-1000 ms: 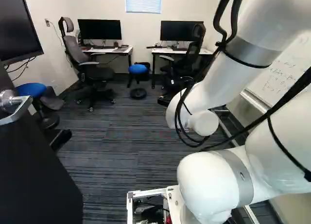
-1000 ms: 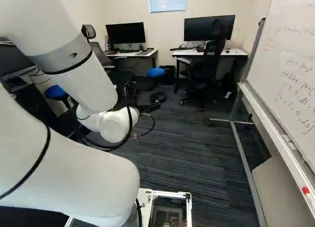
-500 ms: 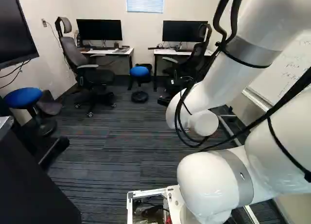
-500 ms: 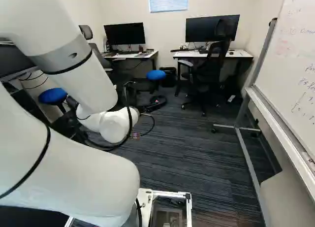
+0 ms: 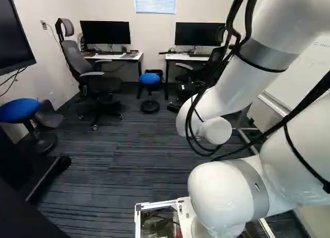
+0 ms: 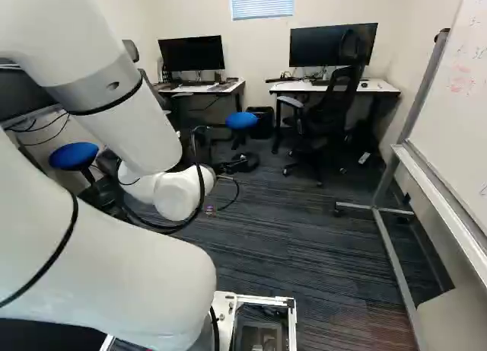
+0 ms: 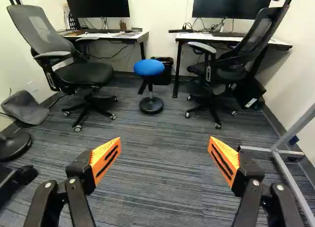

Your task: Open the door and move inside

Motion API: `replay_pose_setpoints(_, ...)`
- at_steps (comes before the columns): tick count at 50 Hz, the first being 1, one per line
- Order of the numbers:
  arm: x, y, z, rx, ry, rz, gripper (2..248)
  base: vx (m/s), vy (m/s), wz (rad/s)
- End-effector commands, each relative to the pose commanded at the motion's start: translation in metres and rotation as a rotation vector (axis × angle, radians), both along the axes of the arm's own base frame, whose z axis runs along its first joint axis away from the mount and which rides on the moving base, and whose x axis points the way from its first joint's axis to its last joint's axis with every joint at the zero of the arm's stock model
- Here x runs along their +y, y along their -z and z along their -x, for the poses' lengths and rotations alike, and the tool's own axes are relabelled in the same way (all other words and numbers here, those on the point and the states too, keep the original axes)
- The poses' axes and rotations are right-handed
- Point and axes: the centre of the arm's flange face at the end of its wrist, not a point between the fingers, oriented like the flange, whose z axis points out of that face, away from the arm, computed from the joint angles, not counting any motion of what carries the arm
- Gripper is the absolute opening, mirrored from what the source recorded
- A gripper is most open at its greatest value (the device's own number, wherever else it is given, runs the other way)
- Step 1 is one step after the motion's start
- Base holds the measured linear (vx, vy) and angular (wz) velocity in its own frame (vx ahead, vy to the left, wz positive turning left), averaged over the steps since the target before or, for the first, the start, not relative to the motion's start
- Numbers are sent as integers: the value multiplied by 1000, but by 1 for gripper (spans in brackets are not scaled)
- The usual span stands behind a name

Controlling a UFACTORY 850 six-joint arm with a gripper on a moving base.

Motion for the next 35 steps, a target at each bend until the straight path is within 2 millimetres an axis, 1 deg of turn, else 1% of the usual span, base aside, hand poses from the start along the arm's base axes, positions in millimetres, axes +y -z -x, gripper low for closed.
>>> replay_pose_setpoints(27,0,0,0,0,0,0,247,208,41,1)
replay_pose_setpoints(35,0,0,0,0,0,0,247,116,8,-5)
